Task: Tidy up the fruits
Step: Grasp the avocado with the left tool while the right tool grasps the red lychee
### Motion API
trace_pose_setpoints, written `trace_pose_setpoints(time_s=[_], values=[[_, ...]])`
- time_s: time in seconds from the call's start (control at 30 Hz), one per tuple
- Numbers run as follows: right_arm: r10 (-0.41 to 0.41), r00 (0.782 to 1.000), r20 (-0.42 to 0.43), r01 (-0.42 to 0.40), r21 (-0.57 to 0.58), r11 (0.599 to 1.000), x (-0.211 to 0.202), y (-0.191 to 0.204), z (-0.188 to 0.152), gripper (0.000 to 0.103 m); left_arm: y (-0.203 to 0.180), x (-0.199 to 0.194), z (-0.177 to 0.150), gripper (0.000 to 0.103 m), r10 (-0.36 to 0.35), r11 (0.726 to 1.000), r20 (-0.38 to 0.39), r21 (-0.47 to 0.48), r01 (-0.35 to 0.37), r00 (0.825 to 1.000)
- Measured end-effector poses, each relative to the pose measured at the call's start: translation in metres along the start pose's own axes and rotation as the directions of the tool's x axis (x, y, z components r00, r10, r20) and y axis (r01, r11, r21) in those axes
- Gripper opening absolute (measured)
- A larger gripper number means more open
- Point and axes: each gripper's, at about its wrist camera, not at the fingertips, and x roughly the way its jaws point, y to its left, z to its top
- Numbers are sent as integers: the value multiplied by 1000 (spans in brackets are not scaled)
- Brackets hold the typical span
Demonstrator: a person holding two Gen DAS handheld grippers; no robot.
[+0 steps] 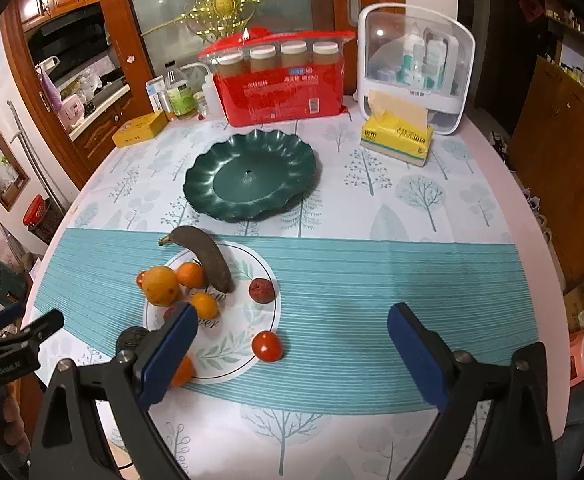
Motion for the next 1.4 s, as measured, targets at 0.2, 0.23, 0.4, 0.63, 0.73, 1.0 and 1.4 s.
trace_pose_setpoints(time_s=[0.2,0.23,0.4,0.63,0.73,1.0,1.4], values=[[38,996,-81,-38,-1,999,39,3,-2,94,0,53,-15,100,-120,993,-170,-20,118,978],[40,995,-90,-40,-2,999,45,4,-3,93,-2,60,-17,100,-129,992,-188,-24,127,974],[75,988,-138,-76,-4,997,81,10,-3,81,-8,94,-24,100,-181,984,-242,-42,176,953],[126,968,-218,-121,33,992,130,15,0,64,-22,120,-30,94,-210,976,-293,-13,215,933],[128,961,-246,-122,38,992,150,17,0,60,-24,128,-31,93,-243,969,-298,-31,246,923],[120,949,-292,-122,14,992,178,25,0,49,-26,137,-25,89,-324,946,-294,-72,317,899],[95,956,-278,-108,-32,994,183,30,1,30,-10,137,-23,65,-370,929,-242,-74,363,897]])
